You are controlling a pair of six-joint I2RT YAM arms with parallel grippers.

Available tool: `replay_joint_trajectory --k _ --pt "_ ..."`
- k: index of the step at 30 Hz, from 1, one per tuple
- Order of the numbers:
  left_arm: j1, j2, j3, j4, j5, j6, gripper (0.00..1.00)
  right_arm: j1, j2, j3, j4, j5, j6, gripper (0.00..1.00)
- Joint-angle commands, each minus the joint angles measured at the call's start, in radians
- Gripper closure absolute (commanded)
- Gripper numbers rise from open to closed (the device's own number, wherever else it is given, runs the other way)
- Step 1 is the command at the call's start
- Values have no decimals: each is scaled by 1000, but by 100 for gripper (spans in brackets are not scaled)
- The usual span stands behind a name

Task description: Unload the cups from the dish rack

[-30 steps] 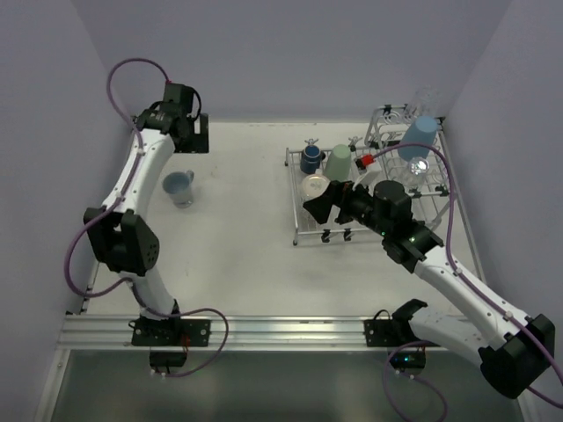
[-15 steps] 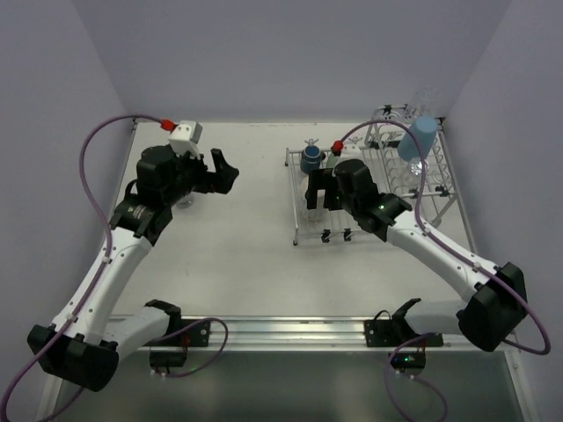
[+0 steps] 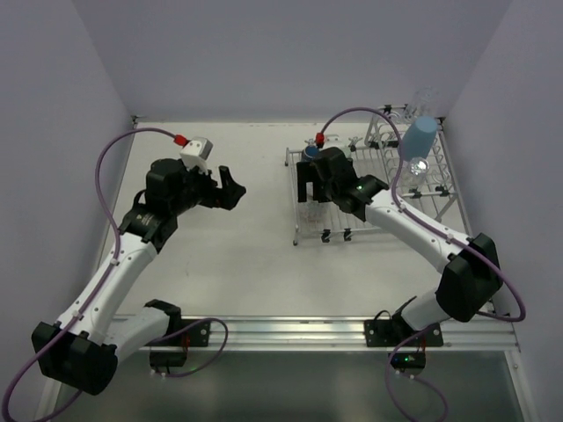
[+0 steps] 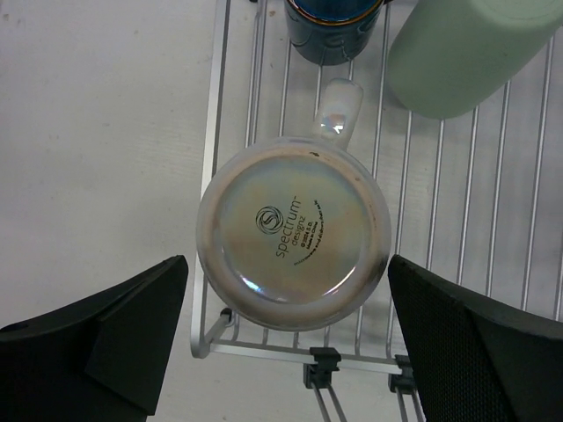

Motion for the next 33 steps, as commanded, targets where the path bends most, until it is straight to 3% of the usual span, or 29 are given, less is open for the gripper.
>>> replay_joint_trajectory --k 1,27,28,29,30,32,33 --pt "-6 -1 -21 56 25 29 0 3 36 57 -36 42 -23 1" --pt "-11 16 -70 101 216 -80 0 -4 208 125 40 75 -49 2" --pt "-11 14 -73 102 216 -83 0 -4 195 114 51 82 -46 8" --pt "-12 12 -77 104 216 -86 0 -4 184 105 72 89 -43 25" --pt "-15 9 -80 105 218 -93 0 -4 170 77 88 95 -37 35" --pt "-20 6 -93 120 221 -104 0 -4 126 49 120 123 -32 47" --pt "-23 8 -99 128 235 -124 0 -4 109 22 126 128 -31 48"
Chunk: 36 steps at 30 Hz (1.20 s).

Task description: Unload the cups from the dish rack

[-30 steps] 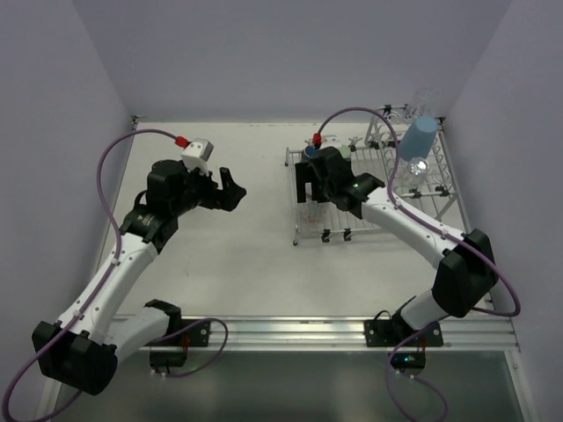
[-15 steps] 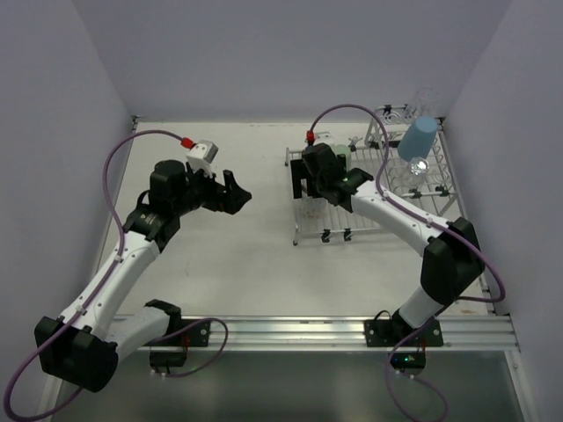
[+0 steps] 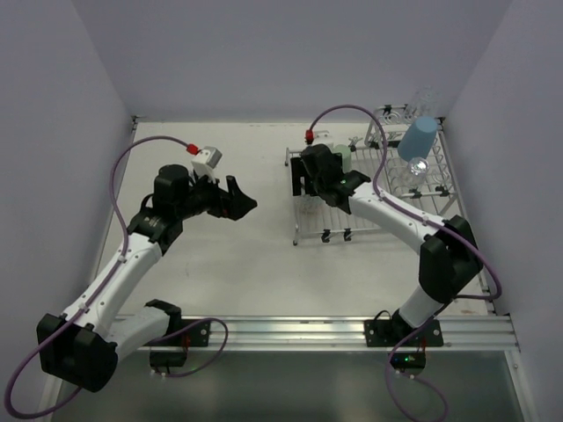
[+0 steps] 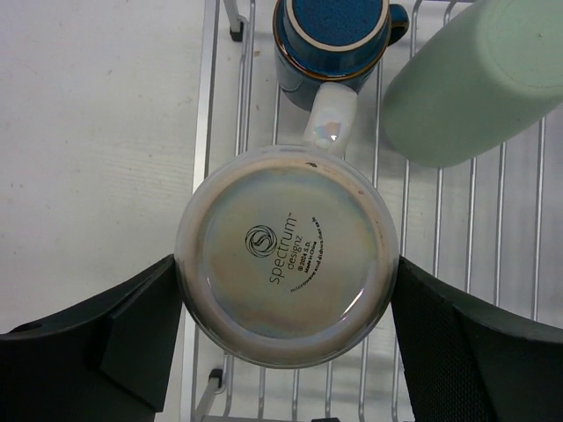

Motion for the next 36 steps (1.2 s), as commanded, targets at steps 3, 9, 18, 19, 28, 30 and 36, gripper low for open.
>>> replay_joint_trajectory --k 3,9,18,19,28,30,36 --pt "-19 -7 -66 170 95 -115 0 -3 -166 -118 119 33 16 53" --pt "-37 23 -165 428 169 -294 5 -3 -289 -202 191 14 36 53" --pt "-161 150 -176 730 172 -420 19 -33 -448 -256 264 -65 85 54" --pt "-172 164 -175 776 170 -431 19 -40 -459 -257 273 -76 94 54" --pt "-198 289 -192 1025 141 -549 19 -130 -570 -300 357 -237 210 54" --pt "-198 316 -187 1082 143 -572 20 -142 -591 -307 363 -257 230 54" --pt "-201 394 -147 1151 136 -603 11 -181 -668 -360 440 -346 312 53"
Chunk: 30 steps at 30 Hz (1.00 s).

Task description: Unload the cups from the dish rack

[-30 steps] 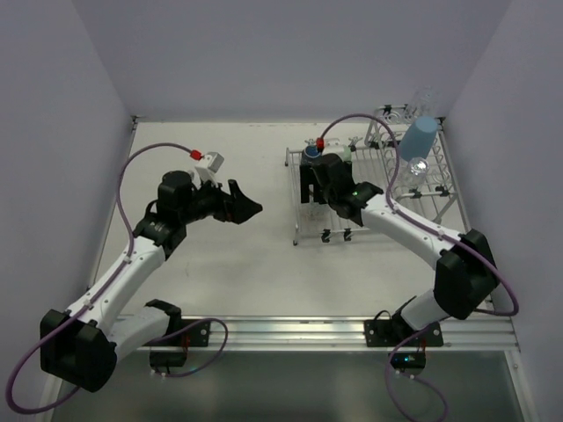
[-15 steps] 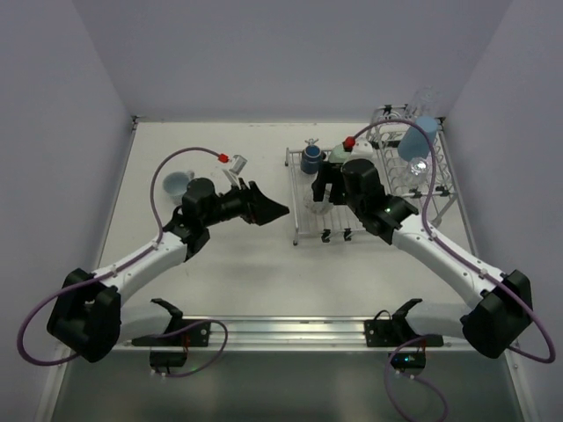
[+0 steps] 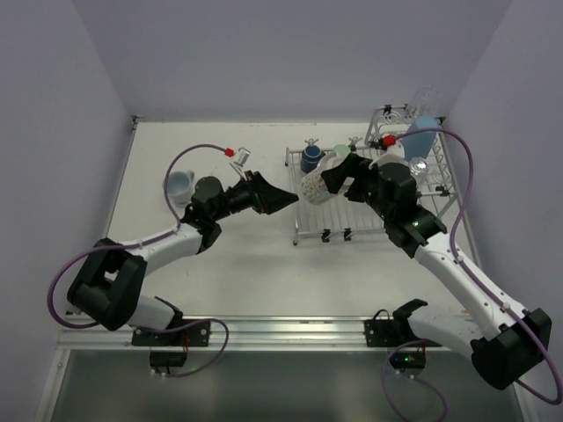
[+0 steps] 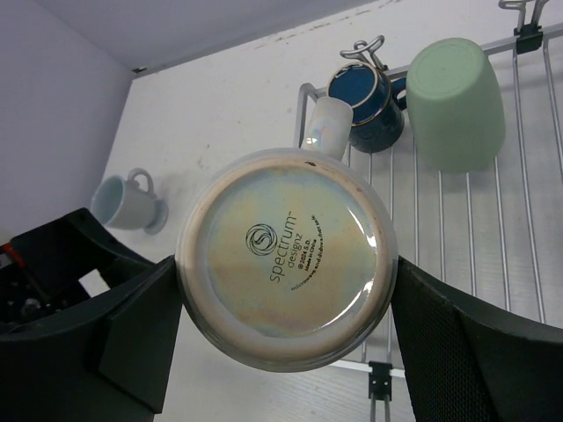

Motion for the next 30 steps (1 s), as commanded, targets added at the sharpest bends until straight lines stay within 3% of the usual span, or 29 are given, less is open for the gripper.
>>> replay_joint_trajectory --k 1,11,14,17,19,26,30 --pt "-8 36 61 123 -10 -36 11 -14 -80 9 227 -69 94 53" --pt "-51 157 120 247 -16 -118 16 -29 -123 -41 297 -108 151 53" --pt "-60 189 117 377 -5 -198 25 -34 -120 -63 319 -136 179 53" --pt "-62 211 97 526 -2 -272 43 -38 -123 -92 351 -162 208 53" --pt "-62 214 89 566 -7 -304 47 -43 -123 -107 357 -176 221 53" --pt "-62 163 85 556 -33 -286 97 -54 -123 -164 388 -228 261 52" --pt "-62 101 69 491 -53 -237 100 -54 -113 -198 399 -256 283 48"
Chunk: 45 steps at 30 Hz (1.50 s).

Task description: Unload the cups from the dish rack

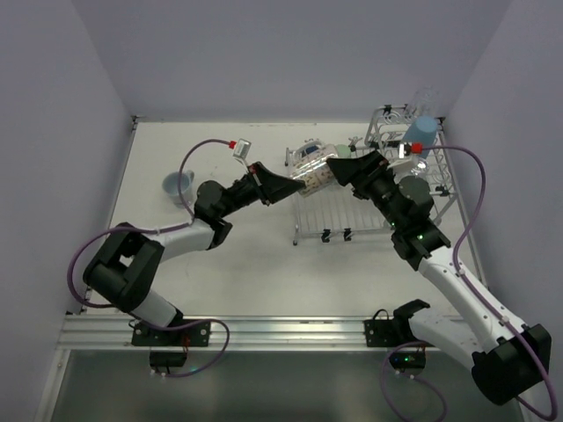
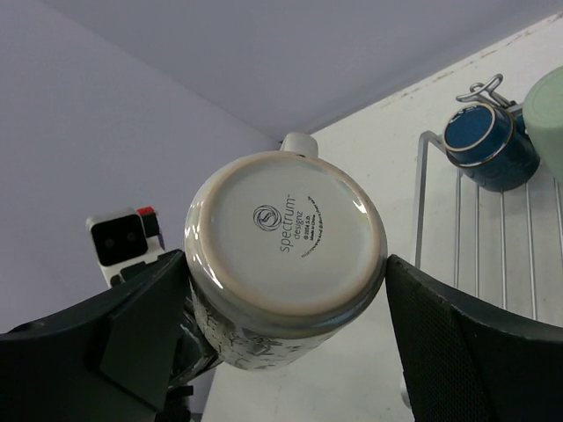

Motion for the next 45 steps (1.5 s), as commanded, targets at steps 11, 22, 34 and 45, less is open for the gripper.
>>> replay_joint_trajectory --k 11,22,34,45 --pt "-9 -337 72 -496 -132 377 100 20 9 -49 28 -134 -49 4" --pt "-4 -393 495 -1530 -409 842 100 22 6 33 -157 -97 -232 1" --pt "11 -198 658 -2231 -900 985 100 22 -3 25 -233 -185 -349 1" --pt "216 -101 480 -2179 -850 1009 100 40 -39 -1 -217 -249 -347 1"
